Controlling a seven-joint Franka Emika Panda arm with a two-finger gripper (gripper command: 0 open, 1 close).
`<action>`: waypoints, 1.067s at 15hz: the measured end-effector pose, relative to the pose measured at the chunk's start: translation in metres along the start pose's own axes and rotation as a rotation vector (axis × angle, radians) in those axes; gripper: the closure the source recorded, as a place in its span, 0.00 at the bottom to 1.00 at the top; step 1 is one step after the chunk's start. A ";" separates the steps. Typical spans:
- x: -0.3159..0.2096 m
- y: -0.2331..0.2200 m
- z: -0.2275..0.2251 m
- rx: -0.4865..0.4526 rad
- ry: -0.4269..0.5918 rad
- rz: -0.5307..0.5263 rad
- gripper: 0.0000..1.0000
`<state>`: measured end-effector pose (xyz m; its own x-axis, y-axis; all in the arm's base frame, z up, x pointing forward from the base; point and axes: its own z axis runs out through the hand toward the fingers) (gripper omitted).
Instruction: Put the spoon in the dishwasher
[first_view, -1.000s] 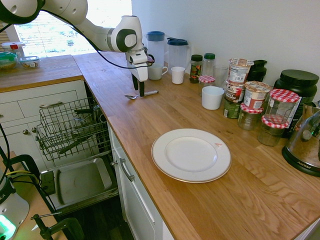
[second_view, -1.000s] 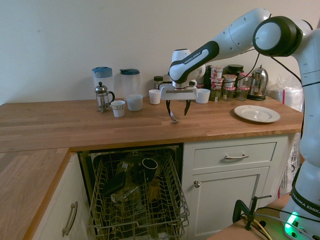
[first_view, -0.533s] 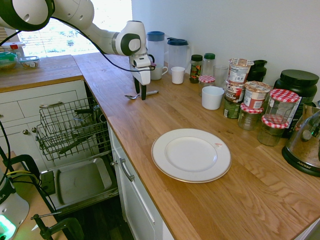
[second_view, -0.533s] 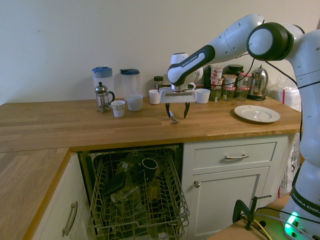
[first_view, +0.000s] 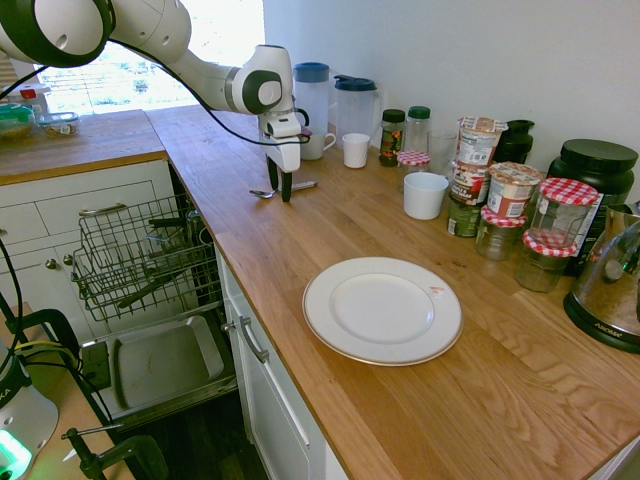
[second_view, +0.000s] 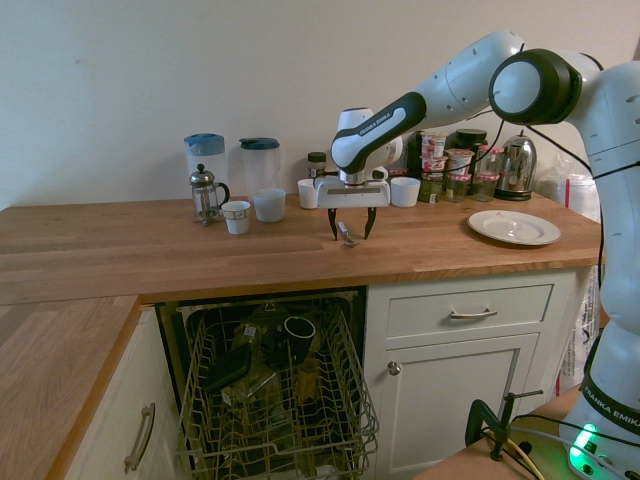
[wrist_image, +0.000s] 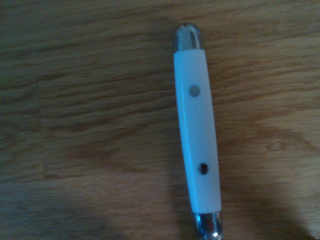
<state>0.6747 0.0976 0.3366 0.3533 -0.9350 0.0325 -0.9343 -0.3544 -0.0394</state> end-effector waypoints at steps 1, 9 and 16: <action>0.001 0.000 0.000 0.000 -0.007 0.005 1.00; 0.005 0.002 0.000 -0.003 -0.023 0.013 1.00; -0.002 0.000 0.001 0.000 -0.039 0.000 1.00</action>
<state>0.6738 0.0995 0.3358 0.3548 -0.9349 -0.0067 -0.9343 -0.3543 -0.0396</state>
